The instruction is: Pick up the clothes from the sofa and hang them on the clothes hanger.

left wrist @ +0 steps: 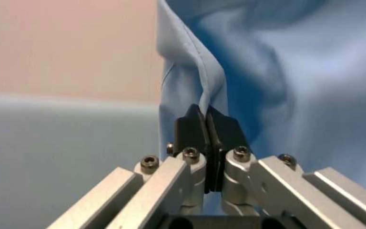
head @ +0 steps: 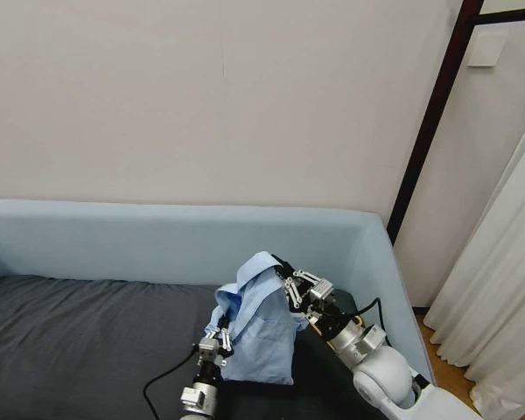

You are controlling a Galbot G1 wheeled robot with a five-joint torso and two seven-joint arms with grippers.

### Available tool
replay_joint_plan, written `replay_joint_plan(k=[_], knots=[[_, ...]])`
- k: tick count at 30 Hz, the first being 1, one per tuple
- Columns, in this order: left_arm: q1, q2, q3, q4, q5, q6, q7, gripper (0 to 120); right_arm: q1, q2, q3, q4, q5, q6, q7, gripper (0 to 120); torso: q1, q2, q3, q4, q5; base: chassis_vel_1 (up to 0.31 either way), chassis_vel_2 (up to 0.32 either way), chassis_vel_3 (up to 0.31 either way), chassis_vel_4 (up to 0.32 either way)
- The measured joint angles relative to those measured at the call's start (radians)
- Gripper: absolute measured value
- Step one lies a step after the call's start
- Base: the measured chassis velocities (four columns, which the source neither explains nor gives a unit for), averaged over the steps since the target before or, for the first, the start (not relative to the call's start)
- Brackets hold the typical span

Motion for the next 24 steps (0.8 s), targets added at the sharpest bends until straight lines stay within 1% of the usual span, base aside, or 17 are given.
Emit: replay_joint_plan(k=[1,3,4,5,6,7,9,11,12,13,15,16,17,19,21,23,24], knots=[[0.009,0.041,-0.008,-0.075,-0.037,0.027,0.000,0,0.001,-0.007,0.009,-0.012,-0.001,-0.001,0.004,0,0.000,0.000,0.000,-0.0002,0.0001,0.000,0.000,0.000,0.000],[0.020,0.136,-0.028,-0.261,-0.141,0.114,0.004,0,0.016,-0.020,0.024,-0.028,0.022,-0.007,0.019,0,0.000,0.000,0.000,-0.0001,0.0000,0.000,0.000,0.000,0.000],[0.021,0.165,-0.035,-0.318,-0.182,0.143,0.004,0,0.021,-0.023,0.029,-0.028,0.035,-0.013,0.025,0,0.000,0.000,0.000,-0.0001,0.0003,0.000,0.000,0.000,0.000],[0.021,0.209,-0.048,-0.398,-0.242,0.188,0.005,0,0.033,-0.027,0.037,-0.023,0.056,-0.024,0.030,0,0.000,0.000,0.000,-0.0002,0.0003,0.000,0.000,0.000,0.000],[0.021,0.209,-0.048,-0.398,-0.242,0.188,0.005,0,0.033,-0.027,0.037,-0.023,0.056,-0.024,0.030,0,0.000,0.000,0.000,-0.0002,0.0003,0.000,0.000,0.000,0.000],[0.019,0.242,-0.062,-0.448,-0.283,0.220,0.002,0,0.043,-0.029,0.042,-0.018,0.066,-0.030,0.031,0,0.000,0.000,0.000,-0.0002,0.0002,0.000,0.000,0.000,0.000],[0.018,0.304,-0.091,-0.523,-0.358,0.279,-0.014,0,0.065,-0.030,0.048,-0.009,0.080,-0.036,0.031,0,0.000,0.000,0.000,-0.0003,0.0002,0.000,0.000,0.000,0.000],[0.022,0.367,-0.123,-0.574,-0.422,0.327,-0.031,0,0.086,-0.031,0.049,-0.001,0.096,-0.042,0.029,0,0.000,0.000,0.000,-0.0001,-0.0002,0.000,0.000,0.000,0.000],[0.026,0.395,-0.137,-0.593,-0.445,0.346,-0.040,0,0.097,-0.032,0.049,0.004,0.106,-0.044,0.028,0,0.000,0.000,0.000,-0.0001,0.0002,0.000,0.000,0.000,0.000],[0.026,0.395,-0.137,-0.593,-0.445,0.346,-0.040,0,0.097,-0.032,0.049,0.004,0.106,-0.044,0.028,0,0.000,0.000,0.000,-0.0001,0.0002,0.000,0.000,0.000,0.000],[0.035,0.459,-0.166,-0.631,-0.479,0.380,-0.062,0,0.123,-0.035,0.049,0.018,0.131,-0.048,0.022,0,0.000,0.000,0.000,0.0000,-0.0001,0.000,0.000,0.000,0.000],[0.037,0.475,-0.173,-0.640,-0.486,0.388,-0.068,0,0.131,-0.036,0.049,0.023,0.138,-0.048,0.021,0,0.000,0.000,0.000,0.0001,-0.0003,0.000,0.000,0.000,0.000],[0.040,0.522,-0.197,-0.668,-0.504,0.410,-0.090,0,0.153,-0.038,0.048,0.034,0.159,-0.052,0.020,0,0.000,0.000,0.000,-0.0001,-0.0001,0.000,0.000,0.000,0.000],[0.040,0.531,-0.202,-0.674,-0.508,0.415,-0.095,0,0.161,-0.040,0.048,0.038,0.164,-0.053,0.019,0,0.000,0.000,0.000,-0.0001,-0.0002,0.000,0.000,0.000,0.000],[0.037,0.576,-0.230,-0.704,-0.532,0.439,-0.120,0,0.192,-0.046,0.047,0.054,0.185,-0.060,0.020,0,0.000,0.000,0.000,-0.0002,-0.0001,0.000,0.000,0.000,0.000],[0.029,0.637,-0.274,-0.741,-0.568,0.476,-0.156,0,0.237,-0.062,0.046,0.078,0.214,-0.078,0.029,0,0.000,0.000,0.000,-0.0001,-0.0002,0.000,0.000,0.000,0.000],[0.029,0.637,-0.274,-0.741,-0.568,0.476,-0.156,0,0.237,-0.062,0.046,0.078,0.214,-0.078,0.029,0,0.000,0.000,0.000,-0.0001,-0.0002,0.000,0.000,0.000,0.000]])
